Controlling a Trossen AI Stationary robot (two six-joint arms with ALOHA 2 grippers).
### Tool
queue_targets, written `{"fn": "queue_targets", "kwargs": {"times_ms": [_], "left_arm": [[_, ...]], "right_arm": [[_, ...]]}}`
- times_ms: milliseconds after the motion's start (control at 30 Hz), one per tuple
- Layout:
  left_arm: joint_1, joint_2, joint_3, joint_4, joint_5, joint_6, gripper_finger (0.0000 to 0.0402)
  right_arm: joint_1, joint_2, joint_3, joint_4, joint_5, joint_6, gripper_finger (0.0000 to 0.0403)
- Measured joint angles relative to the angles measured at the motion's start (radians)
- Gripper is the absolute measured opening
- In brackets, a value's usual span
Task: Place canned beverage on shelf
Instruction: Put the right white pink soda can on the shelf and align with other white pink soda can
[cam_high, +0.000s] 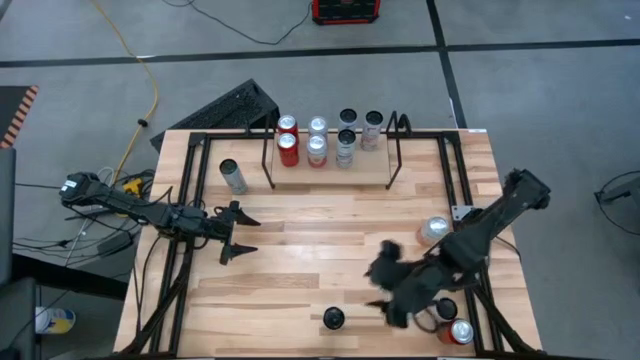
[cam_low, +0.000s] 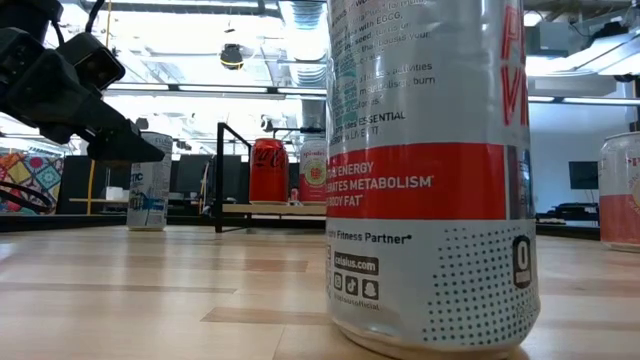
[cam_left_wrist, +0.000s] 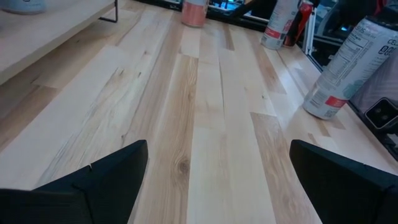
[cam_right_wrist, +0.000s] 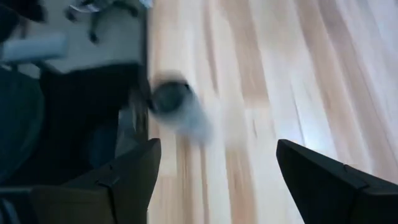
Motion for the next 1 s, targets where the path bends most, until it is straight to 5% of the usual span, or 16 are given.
{"fn": "queue_targets", "kwargs": {"times_ms": [333,1000], "left_arm": [[0.0,0.0,0.0,-0.012,0.0,0.008,0.0379],[0.0,0.0,0.0,-0.01,0.0,0.044,0.0379]], "right_arm": [[0.125,-0.038,0.003,-0.63,-0.345,0.822,0.0345],[0.3,-0.002,0.003,-0.567,-0.301,1.071,0.0345]]}}
